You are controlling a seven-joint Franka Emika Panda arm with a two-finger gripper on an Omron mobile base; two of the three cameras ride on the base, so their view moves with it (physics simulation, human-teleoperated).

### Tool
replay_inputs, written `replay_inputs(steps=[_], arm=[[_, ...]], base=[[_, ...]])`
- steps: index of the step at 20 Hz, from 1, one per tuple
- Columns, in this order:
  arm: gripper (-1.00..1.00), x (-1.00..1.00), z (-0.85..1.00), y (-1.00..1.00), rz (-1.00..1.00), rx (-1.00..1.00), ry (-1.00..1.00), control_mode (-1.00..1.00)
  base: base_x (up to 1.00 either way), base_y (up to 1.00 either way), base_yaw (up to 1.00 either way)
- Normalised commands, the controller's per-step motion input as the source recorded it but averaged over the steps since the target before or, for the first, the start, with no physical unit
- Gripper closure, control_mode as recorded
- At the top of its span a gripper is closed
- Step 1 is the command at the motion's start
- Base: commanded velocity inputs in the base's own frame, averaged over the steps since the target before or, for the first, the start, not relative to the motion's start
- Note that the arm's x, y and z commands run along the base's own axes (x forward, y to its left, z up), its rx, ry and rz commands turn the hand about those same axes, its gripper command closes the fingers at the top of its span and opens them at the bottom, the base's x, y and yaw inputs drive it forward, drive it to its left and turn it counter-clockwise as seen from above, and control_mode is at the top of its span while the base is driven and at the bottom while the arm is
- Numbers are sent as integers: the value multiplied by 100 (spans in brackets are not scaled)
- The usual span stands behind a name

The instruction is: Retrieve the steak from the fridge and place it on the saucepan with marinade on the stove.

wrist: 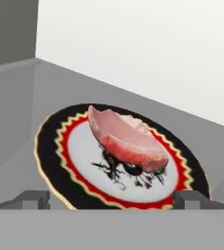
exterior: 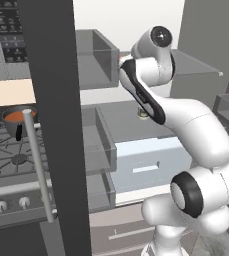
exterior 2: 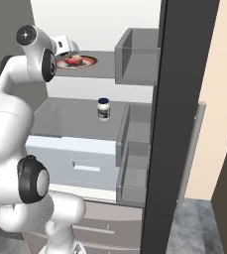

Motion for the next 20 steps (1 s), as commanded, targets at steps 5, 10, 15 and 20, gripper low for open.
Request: replay_inputs(steps=[5,10,15,20], arm=[[-100,29,0,3,0,-2,1,-100],[-100,31,0,12,0,-4,0,-100],[-100,31,0,16,0,-4,0,-100],[-100,32,0,14,0,-4,0,-100]], base=[[0,0,0],[0,0,0],[0,0,0],[0,0,0]])
